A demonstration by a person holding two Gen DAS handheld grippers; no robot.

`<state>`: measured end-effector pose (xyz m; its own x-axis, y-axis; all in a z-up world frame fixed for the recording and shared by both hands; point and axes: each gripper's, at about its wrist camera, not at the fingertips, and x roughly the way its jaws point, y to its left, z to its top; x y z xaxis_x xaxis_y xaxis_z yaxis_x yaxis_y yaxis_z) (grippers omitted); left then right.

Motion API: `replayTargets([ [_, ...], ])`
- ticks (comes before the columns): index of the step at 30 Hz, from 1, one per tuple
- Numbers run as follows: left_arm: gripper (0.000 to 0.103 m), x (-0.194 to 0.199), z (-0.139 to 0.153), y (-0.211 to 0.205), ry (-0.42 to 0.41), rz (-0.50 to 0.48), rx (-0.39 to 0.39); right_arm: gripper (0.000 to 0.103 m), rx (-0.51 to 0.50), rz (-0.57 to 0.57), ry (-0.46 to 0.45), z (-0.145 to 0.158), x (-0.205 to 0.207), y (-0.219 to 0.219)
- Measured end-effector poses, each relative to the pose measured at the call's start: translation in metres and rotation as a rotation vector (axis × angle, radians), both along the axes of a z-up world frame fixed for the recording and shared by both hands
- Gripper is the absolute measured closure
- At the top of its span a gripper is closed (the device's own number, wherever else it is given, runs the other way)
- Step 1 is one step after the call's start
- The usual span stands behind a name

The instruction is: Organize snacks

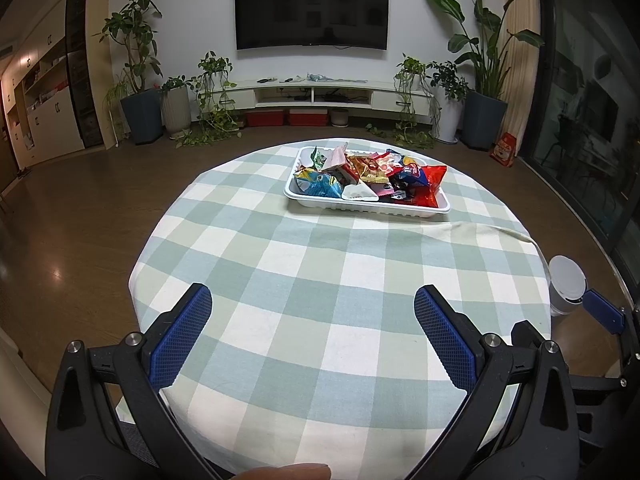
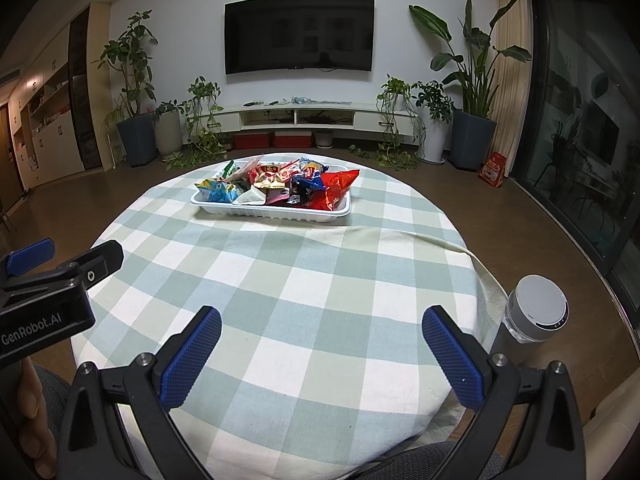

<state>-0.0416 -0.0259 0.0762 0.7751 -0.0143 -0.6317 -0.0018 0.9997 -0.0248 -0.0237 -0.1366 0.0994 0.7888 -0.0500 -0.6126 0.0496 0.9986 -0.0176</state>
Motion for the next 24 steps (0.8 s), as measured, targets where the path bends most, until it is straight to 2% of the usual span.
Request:
replayTargets([
  [14, 0.0, 0.0013, -0.0027, -0.0017, 0.0, -0.018, -0.018, 0.0, 0.002, 0.0, 0.002, 0.0021, 0.0011, 0.0008],
  [24, 0.0, 0.0036, -0.0082, -0.0029, -0.025, -0.002, 0.021, 0.0, 0.006, 0.001, 0.011, 0.0015, -0.0023, 0.0012],
])
